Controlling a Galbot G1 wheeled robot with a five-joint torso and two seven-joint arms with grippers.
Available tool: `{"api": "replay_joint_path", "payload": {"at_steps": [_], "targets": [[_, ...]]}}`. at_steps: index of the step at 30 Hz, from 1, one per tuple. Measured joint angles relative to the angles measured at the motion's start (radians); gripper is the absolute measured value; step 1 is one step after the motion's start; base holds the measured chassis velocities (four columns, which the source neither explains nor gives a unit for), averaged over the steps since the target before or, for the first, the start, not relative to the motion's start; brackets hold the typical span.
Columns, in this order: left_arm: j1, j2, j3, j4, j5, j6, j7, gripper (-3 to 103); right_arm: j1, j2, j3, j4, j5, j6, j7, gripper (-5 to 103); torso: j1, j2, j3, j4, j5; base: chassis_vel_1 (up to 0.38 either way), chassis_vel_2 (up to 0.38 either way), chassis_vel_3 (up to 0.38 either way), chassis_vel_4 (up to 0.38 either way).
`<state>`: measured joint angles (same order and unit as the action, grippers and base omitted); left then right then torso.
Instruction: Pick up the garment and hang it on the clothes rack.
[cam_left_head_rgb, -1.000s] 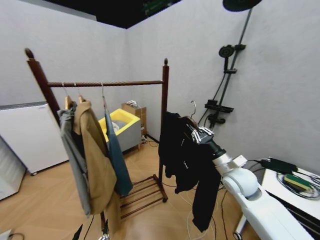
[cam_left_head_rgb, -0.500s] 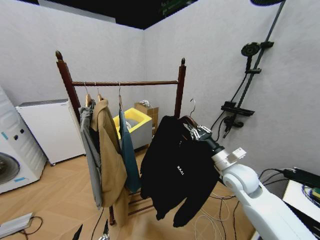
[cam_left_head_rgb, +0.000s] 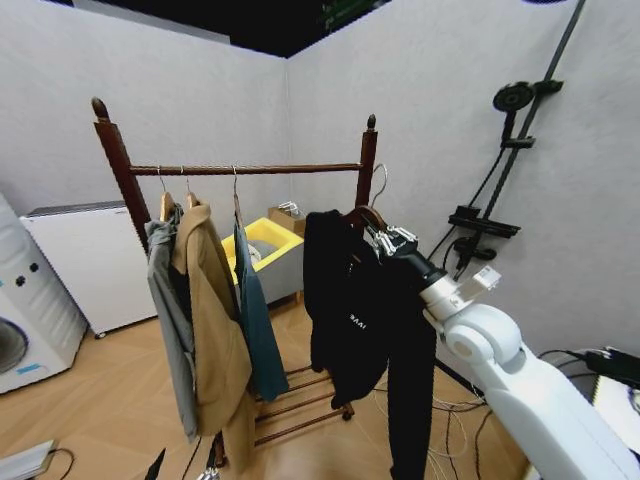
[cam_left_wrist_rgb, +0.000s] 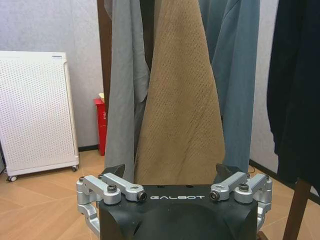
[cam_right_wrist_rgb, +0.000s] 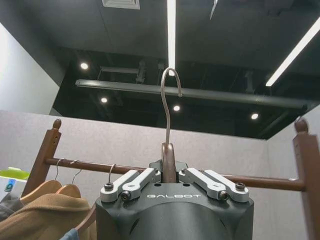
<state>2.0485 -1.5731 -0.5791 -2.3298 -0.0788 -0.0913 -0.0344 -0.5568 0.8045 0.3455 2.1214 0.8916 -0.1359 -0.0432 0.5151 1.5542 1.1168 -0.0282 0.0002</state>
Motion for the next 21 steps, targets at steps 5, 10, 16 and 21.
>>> {"api": "replay_joint_path", "payload": {"at_steps": [5, 10, 16, 21], "targets": [[0.0, 0.0, 0.0, 0.0, 0.0, 0.0, 0.0, 100, 0.199, 0.009, -0.098, -0.077, 0.108, -0.093, 0.008, 10, -0.001, 0.0, -0.001, -0.002, -0.0001, -0.097, 0.061, 0.046, -0.025], [0.0, 0.0, 0.0, 0.0, 0.0, 0.0, 0.0, 100, 0.432, 0.052, -0.237, -0.213, 0.209, -0.177, 0.039, 10, -0.003, 0.001, -0.001, -0.0006, -0.0005, 0.038, -0.02, -0.062, 0.02], [0.0, 0.0, 0.0, 0.0, 0.0, 0.0, 0.0, 100, 0.602, 0.129, -0.373, -0.399, 0.237, -0.226, 0.072, 10, -0.002, 0.001, -0.001, -0.0008, -0.0006, 0.056, -0.014, -0.015, 0.029], [0.0, 0.0, 0.0, 0.0, 0.0, 0.0, 0.0, 100, 0.725, 0.21, -0.469, -0.6, 0.213, -0.232, 0.064, 10, -0.001, 0.001, 0.0, -0.0011, -0.0002, 0.0, 0.0, 0.0, 0.0]]}}
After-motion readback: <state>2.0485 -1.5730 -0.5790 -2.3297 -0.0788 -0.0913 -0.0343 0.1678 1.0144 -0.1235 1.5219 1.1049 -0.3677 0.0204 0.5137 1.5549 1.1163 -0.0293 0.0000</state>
